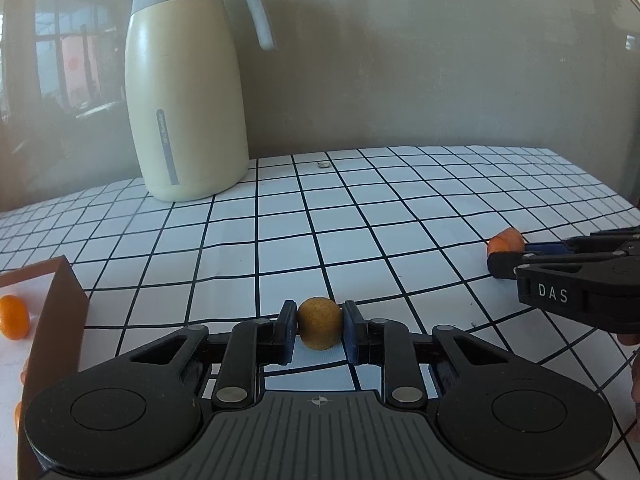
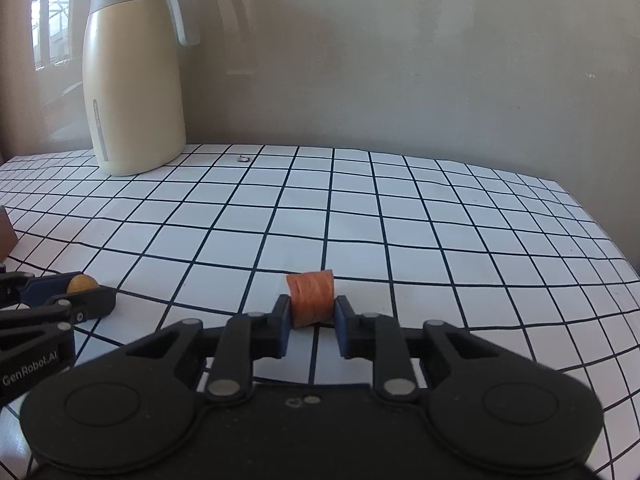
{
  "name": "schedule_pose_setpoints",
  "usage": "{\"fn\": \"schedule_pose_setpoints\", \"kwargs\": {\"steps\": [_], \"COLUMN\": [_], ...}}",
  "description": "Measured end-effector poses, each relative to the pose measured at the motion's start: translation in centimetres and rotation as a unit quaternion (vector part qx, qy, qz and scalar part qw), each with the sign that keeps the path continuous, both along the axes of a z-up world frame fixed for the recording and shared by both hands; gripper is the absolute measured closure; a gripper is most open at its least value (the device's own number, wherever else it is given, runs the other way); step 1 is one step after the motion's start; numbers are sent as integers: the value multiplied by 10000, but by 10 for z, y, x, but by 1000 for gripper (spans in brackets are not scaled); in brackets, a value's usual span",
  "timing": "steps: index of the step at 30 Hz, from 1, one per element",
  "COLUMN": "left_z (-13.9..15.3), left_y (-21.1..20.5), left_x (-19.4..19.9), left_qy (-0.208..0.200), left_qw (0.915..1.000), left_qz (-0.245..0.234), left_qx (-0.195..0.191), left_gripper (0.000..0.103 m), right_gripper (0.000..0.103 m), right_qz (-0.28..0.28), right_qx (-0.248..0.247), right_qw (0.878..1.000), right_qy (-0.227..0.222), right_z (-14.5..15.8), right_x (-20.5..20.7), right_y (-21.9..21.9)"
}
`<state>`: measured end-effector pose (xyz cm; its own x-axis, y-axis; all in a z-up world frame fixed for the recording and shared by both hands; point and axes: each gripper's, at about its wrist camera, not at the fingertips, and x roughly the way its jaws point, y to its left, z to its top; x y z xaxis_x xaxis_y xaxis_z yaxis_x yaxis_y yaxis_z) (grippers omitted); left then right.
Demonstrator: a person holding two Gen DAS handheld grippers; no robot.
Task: Organize fruits
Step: 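Carry the brown fruit and carrot piece over the white box with both tools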
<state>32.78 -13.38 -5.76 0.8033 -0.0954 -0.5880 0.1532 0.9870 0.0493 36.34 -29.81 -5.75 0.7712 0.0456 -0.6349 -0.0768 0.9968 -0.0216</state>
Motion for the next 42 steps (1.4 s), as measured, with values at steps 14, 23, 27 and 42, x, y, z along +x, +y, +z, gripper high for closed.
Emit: {"fn": "schedule_pose_setpoints", "kwargs": {"steps": [14,23,27,42], "left_z": [20,41,51,81], "left_y": [5,18,23,62], "left_x": [-26,-64,-83,-143], "left_qy": [-309,-609,-780,-1279], "left_qw": [9995,9981,9969,9915], "left_qz": [-8,-54,-79,194], "left_qx": [34,26,13,93], "left_gripper": [79,79,79,79], "right_gripper": [89,89,89,89], "right_qz": [102,215,279,818], "right_qx": [-79,-167,-192,-69], "right_qw": [9995,9981,9977,9912], "right_qy": [-302,-553,-595,-1038], "right_z": [24,43,47,79], "right_x": [-19,-56,-76,-121], "right_y": [13,26,30,68]}}
